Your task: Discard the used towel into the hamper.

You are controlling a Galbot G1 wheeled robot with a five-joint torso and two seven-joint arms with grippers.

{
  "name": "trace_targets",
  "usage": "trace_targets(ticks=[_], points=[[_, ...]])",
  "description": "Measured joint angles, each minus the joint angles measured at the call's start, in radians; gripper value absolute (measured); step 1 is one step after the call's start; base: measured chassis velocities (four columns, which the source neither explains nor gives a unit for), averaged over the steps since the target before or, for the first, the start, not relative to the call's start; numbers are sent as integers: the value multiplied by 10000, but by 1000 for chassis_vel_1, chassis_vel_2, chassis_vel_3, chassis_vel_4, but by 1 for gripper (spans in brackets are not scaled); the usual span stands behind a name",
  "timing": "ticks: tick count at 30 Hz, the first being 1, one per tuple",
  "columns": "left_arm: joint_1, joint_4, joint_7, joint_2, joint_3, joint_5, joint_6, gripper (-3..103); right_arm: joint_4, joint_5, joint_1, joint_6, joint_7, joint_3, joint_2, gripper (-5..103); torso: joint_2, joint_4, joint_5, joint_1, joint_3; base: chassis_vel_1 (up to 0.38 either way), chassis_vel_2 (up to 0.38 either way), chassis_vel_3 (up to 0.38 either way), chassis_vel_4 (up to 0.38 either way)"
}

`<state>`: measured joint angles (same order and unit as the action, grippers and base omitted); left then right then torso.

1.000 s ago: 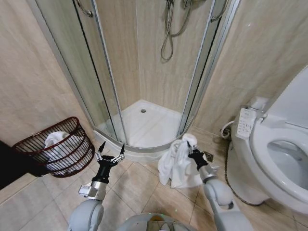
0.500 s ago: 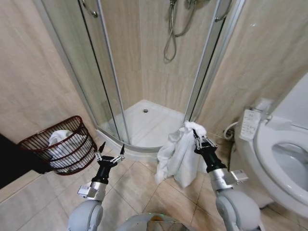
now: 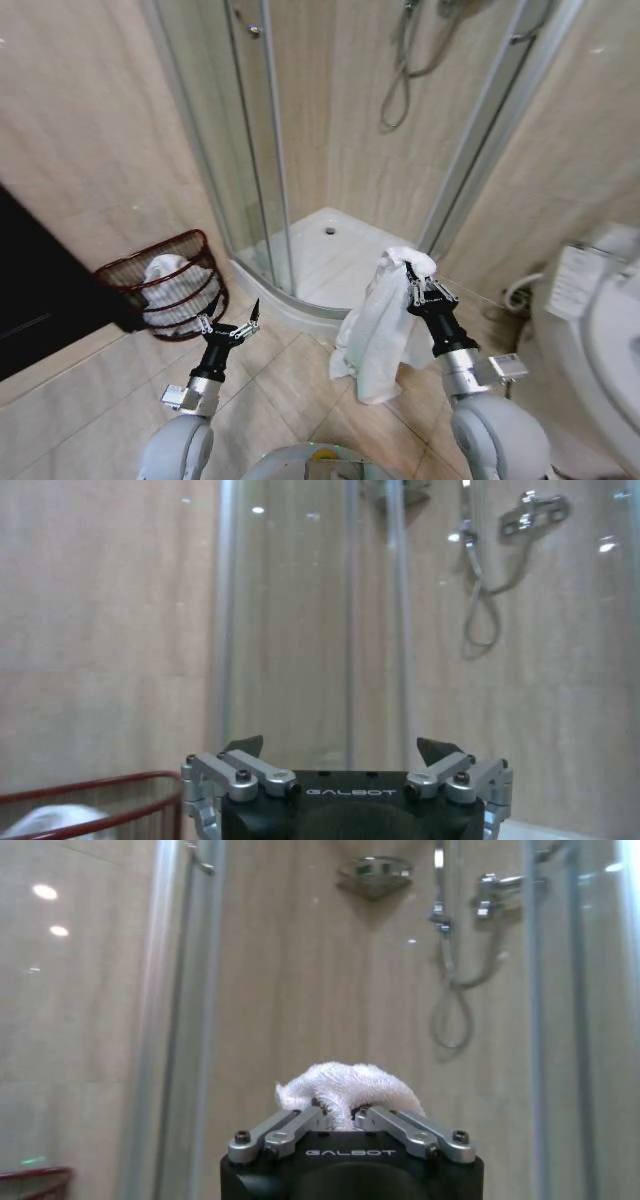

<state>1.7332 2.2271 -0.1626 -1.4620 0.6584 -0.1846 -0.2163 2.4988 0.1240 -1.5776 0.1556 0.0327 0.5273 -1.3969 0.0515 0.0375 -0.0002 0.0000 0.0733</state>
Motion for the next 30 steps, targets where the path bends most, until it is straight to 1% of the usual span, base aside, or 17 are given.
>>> trace_targets(ticks=[7,12,21,24,30], points=[[-28,-10,-98,2,5,6,-4,100,44,-200,-110,-47,32,-135,-91,7,0,2,1,0,0,128,131,124,124],[-16,-36,-191,1,8,23,-16,100,44,-236,-106,-40,41,-179,-124,7,0,-1,3,0,-1,110,122,134,119],[-5,-64,-221,7,22,24,-39,100,36,-268,-60,-37,52,-184,-120,7,0,0,2,0,0,121,129,121,118],[-7,-91,-319,11,40,29,-50,100,-3,-318,-39,-38,82,-204,-106,7,0,0,2,-1,0,102,152,136,103],[14,-169,-338,26,62,26,-182,100,-53,-355,29,3,109,-232,-2,7,0,-1,1,0,0,117,124,126,135]])
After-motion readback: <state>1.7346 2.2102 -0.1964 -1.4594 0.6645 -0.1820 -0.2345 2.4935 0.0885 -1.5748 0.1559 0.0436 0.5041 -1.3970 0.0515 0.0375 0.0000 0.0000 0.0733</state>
